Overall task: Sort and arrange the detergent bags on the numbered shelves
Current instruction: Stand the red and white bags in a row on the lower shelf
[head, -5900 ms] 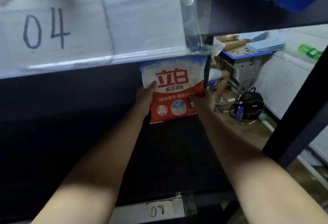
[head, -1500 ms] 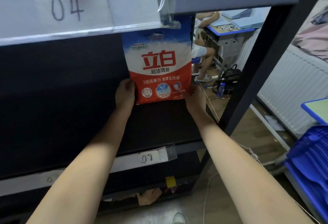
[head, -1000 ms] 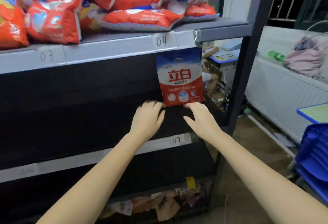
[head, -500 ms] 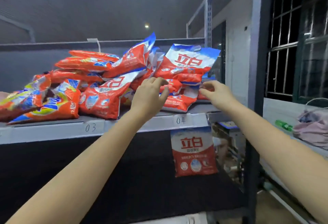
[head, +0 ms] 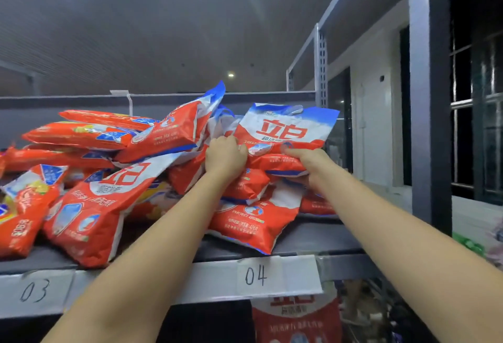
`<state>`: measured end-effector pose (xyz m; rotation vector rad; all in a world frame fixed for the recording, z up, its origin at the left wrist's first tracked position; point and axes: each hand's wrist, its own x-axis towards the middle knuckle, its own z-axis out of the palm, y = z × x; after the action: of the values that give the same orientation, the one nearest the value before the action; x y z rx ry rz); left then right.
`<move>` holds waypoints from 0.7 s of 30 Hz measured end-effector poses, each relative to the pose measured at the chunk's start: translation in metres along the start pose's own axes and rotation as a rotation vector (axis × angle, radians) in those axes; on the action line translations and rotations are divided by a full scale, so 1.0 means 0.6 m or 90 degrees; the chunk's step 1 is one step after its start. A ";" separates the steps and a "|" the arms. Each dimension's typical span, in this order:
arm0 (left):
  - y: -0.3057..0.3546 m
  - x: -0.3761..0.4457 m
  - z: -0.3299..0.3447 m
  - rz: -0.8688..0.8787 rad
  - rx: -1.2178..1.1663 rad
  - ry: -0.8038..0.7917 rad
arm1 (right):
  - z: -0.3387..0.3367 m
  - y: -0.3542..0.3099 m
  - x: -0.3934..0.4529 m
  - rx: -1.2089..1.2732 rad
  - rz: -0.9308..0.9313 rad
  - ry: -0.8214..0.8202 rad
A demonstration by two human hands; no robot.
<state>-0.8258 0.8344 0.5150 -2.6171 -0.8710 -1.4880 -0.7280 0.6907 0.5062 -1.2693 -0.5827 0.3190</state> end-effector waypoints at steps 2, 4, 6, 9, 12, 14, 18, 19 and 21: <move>0.001 0.005 0.009 -0.010 0.017 0.021 | 0.000 0.001 0.011 0.009 -0.035 0.017; 0.003 0.004 0.010 -0.024 0.002 0.013 | -0.002 -0.002 0.004 0.003 -0.079 0.021; 0.007 0.004 0.007 -0.052 -0.065 0.003 | -0.011 -0.013 -0.017 -0.013 -0.137 0.018; 0.018 0.003 -0.010 -0.082 -0.268 0.019 | -0.039 -0.032 -0.058 -0.043 -0.237 -0.006; 0.029 0.006 -0.037 -0.124 -0.499 0.005 | -0.076 -0.044 -0.099 -0.038 -0.286 -0.027; 0.036 0.001 -0.057 -0.154 -0.630 -0.074 | -0.100 -0.049 -0.128 -0.031 -0.294 -0.026; 0.063 -0.045 -0.105 -0.105 -0.810 -0.195 | -0.134 -0.045 -0.204 -0.036 -0.296 -0.041; 0.071 -0.069 -0.121 -0.103 -0.878 -0.204 | -0.139 -0.039 -0.225 -0.034 -0.293 -0.049; 0.077 -0.116 -0.148 -0.111 -0.984 -0.202 | -0.148 -0.022 -0.272 -0.018 -0.288 -0.064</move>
<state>-0.9021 0.7390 0.5203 -3.8261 0.4142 -2.4572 -0.8116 0.5294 0.4649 -1.1153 -0.9417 -0.0027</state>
